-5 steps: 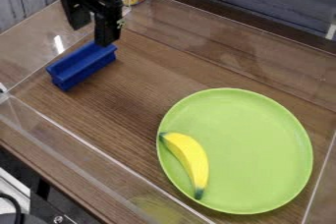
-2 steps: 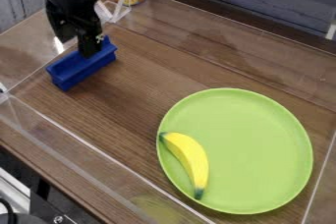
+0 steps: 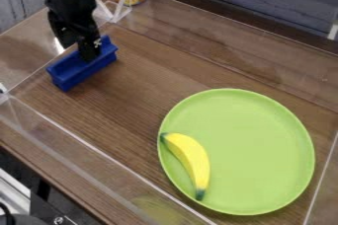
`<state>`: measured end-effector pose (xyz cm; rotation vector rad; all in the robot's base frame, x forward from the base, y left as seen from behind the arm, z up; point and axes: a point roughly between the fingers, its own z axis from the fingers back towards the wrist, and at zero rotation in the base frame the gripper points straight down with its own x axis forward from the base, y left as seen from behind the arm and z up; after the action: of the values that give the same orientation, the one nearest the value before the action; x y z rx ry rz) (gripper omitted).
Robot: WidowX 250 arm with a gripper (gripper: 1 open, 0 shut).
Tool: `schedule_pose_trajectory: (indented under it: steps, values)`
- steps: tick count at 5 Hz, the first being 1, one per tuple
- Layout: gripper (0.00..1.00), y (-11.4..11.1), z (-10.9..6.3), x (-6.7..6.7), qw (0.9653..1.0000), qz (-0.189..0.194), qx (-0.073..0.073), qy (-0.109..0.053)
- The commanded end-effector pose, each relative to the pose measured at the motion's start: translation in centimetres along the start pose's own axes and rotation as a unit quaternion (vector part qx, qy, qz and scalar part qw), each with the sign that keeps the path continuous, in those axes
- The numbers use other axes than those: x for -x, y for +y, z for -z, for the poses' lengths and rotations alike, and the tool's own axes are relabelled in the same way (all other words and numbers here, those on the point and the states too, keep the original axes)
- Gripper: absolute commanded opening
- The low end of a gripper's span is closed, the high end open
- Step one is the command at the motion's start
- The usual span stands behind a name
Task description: Put the blue object in the green plate
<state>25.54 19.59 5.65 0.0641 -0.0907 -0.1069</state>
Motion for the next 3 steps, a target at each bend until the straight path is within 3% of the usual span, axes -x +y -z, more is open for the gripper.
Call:
schedule_pose_trajectory:
  steps: [1, 3]
  values:
    - [1.00, 1.7, -1.0, -0.4, 0.9996, 0.016, -0.006, -0.022]
    - [1.00, 0.2, 0.0, -0.8, 0.9997, -0.017, 0.009, -0.014]
